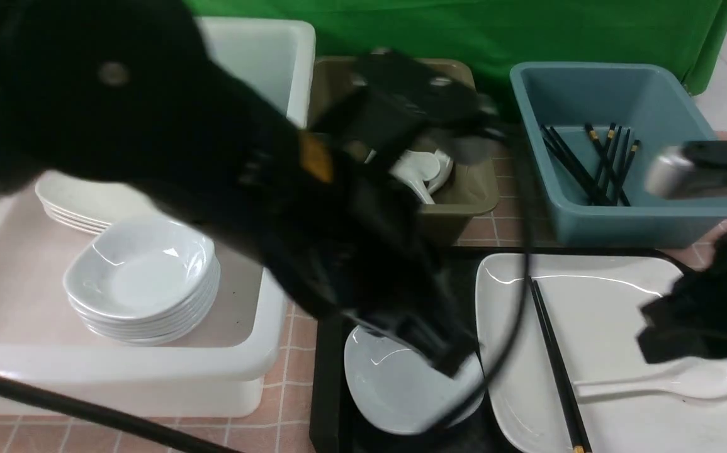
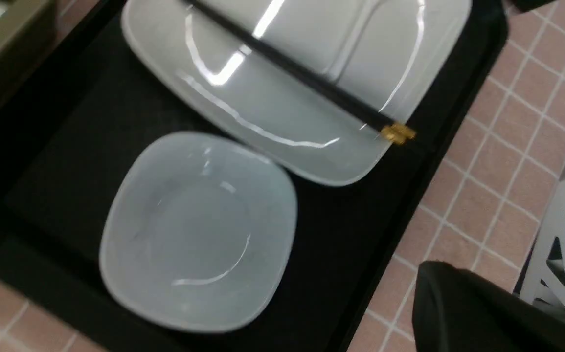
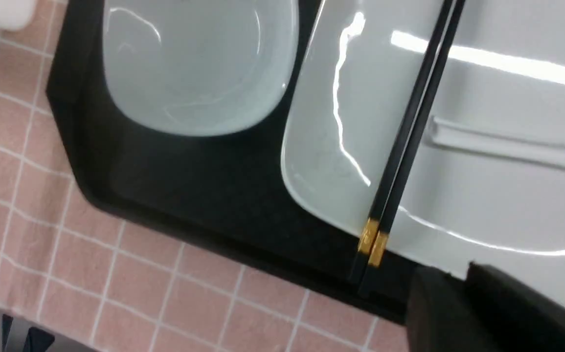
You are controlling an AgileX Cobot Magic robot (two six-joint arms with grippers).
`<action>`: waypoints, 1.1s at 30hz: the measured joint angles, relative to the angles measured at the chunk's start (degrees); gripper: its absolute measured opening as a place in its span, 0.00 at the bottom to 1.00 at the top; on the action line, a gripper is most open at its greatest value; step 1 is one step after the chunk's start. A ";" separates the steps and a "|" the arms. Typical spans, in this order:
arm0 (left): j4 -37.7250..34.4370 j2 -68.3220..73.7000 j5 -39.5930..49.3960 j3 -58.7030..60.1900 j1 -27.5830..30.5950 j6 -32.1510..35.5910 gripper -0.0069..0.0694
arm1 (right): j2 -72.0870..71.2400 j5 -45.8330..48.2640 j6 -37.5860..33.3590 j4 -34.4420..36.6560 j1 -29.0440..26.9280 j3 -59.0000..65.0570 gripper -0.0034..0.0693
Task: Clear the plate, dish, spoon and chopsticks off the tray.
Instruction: Use the right arm to grab a pair of chopsticks from the plate
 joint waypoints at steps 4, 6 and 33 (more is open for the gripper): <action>-0.39 3.40 -2.76 -2.51 -2.30 1.14 0.07 | 11.80 -2.63 -0.84 0.00 0.00 -3.71 0.63; -0.26 3.87 -4.14 -2.63 -2.30 1.14 0.08 | 15.34 -3.80 -0.97 0.00 0.00 -4.64 0.70; 10.88 5.68 -13.64 -2.69 -2.30 -8.73 0.09 | 34.62 -12.91 -0.90 0.03 0.06 -8.90 0.26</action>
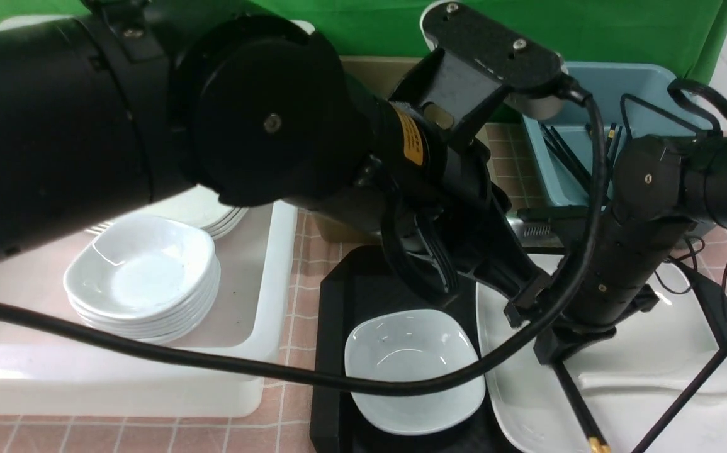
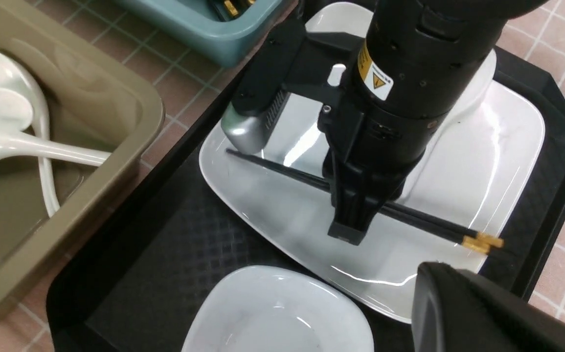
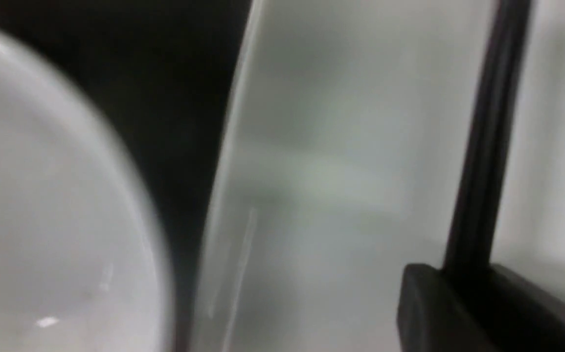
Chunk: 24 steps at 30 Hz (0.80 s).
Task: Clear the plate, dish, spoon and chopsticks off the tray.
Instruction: Use the right arm to grab a pair of chopsticks from the plate, then use the right arm to put the chopsticks into the small storage box on the right
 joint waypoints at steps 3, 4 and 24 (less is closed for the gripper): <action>0.00 0.00 0.00 0.00 0.00 -0.32 0.09 | -0.06 0.57 0.00 3.20 0.00 -1.46 0.26; 0.00 0.00 0.00 0.00 0.00 -0.37 0.09 | -0.18 0.85 0.00 3.75 0.00 -2.07 0.26; 1.80 0.63 -27.84 0.00 6.34 -3.39 0.09 | -10.69 -31.78 -4.91 5.60 -11.81 -18.00 0.26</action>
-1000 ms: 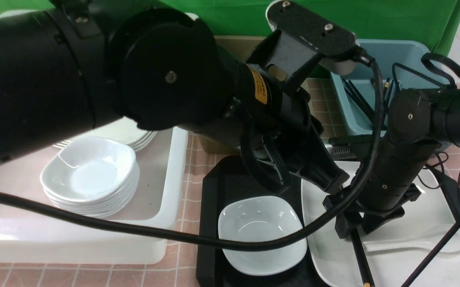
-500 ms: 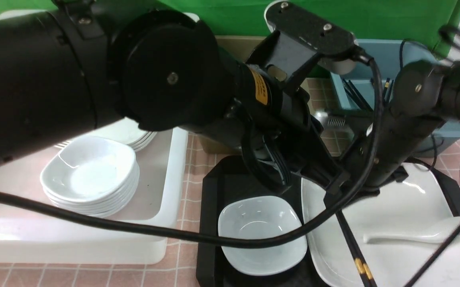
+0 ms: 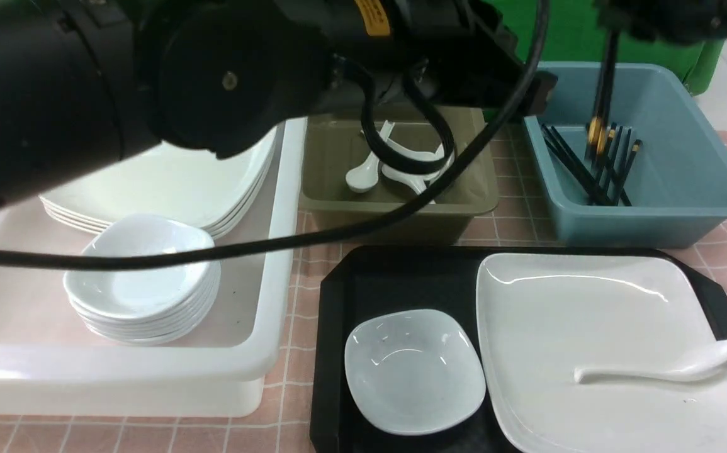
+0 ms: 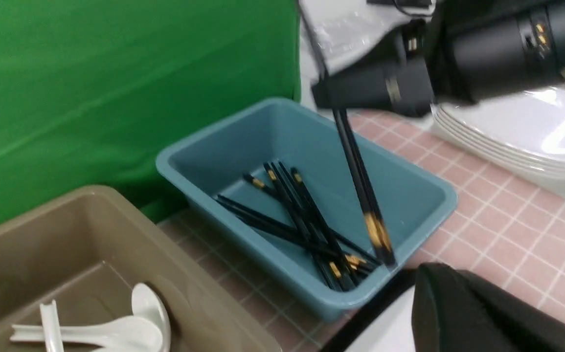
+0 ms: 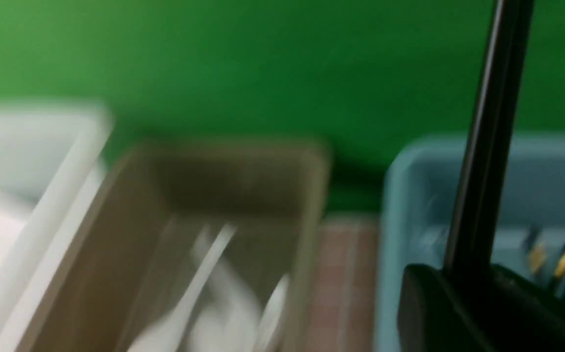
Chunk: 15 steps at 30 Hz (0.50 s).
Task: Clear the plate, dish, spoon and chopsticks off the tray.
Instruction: Use the right arm to put the chopsticks into the small storage box on the right
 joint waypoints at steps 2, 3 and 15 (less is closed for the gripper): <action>0.00 0.68 0.00 0.00 0.00 0.00 0.09 | 2.07 -5.26 0.00 0.00 -1.52 -0.05 0.26; 0.00 1.19 0.00 0.00 0.00 0.00 0.09 | 3.54 -7.50 0.00 0.00 -2.32 -0.05 0.26; -0.46 3.59 6.64 0.00 0.00 -0.08 0.09 | 18.86 -15.10 0.06 0.23 -5.60 0.01 0.31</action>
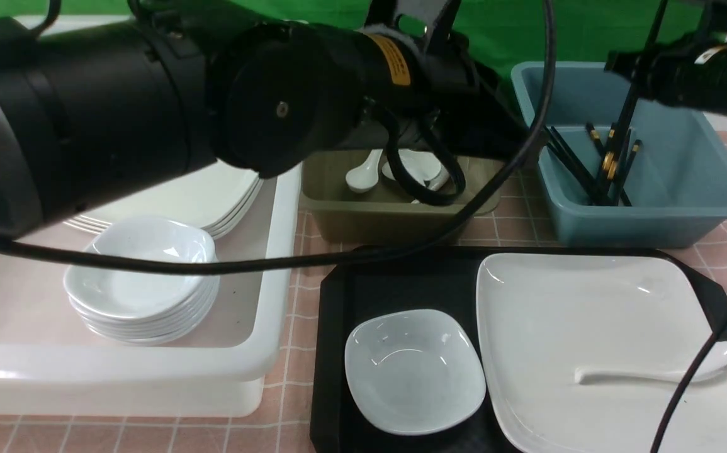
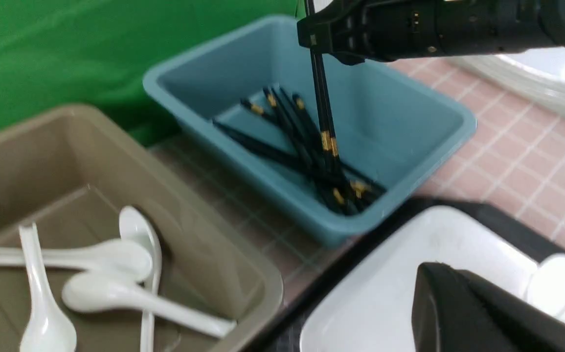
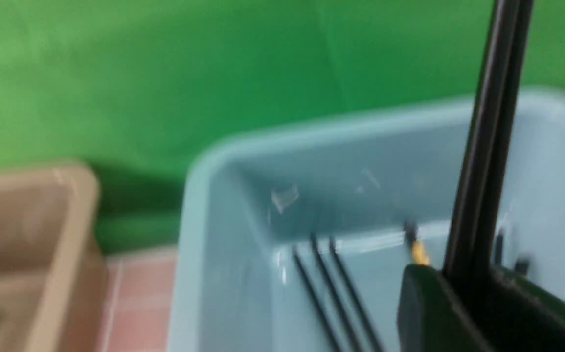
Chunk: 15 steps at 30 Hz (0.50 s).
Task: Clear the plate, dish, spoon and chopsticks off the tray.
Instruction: Use the right arm to put the chopsticks into the small storage box on the right, then use the right arm to grab a soup spoon from the plate
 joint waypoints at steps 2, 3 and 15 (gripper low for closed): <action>-0.11 0.00 1.83 0.00 0.00 0.00 0.09 | 0.43 2.31 0.27 0.00 0.00 0.00 0.42; -0.57 0.00 2.74 0.00 0.00 0.00 0.09 | 0.43 4.31 0.35 0.08 0.00 0.00 0.51; -7.88 -1.59 19.84 0.00 0.00 4.97 0.09 | -20.35 49.59 -12.81 0.26 0.82 0.00 0.14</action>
